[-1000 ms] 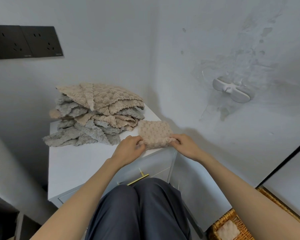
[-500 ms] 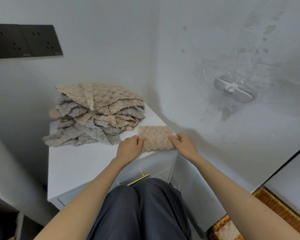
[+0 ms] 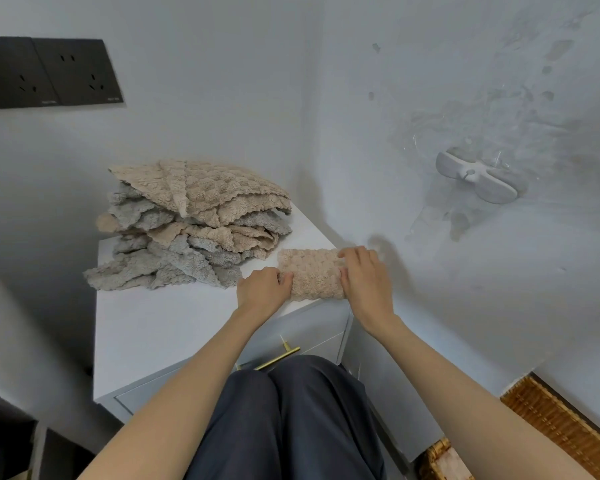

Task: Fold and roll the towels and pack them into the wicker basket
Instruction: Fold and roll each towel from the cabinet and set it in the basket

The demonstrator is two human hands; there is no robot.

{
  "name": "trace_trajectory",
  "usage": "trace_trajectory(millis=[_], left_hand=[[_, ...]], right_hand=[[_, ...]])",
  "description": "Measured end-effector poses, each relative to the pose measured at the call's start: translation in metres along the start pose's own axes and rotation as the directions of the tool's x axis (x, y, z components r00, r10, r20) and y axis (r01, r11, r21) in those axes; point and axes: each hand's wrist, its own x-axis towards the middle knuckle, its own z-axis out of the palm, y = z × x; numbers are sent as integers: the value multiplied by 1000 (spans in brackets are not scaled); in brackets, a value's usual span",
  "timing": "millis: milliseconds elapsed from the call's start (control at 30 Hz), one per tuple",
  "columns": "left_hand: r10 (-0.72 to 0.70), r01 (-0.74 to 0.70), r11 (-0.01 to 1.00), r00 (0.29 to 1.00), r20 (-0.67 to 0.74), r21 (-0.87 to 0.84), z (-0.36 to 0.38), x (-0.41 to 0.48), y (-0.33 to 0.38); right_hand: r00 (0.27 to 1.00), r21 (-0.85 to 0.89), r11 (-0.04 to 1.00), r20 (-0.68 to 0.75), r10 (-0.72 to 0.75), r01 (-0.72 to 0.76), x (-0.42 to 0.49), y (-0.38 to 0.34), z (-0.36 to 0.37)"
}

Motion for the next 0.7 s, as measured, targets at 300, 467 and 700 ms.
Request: trace_trajectory(millis=[300, 467, 700], left_hand=[[-36, 36, 999, 999, -7, 28, -2, 1, 2], [-2, 9, 996, 997, -81, 93, -6, -2, 1], [451, -447, 892, 880, -146, 64, -7, -9, -6]], right_hand=[[938, 141, 944, 144, -317, 297, -26, -11, 17], [952, 56, 957, 101, -288, 284, -31, 16, 7], [940, 15, 968, 235, -246, 250, -26, 16, 8]])
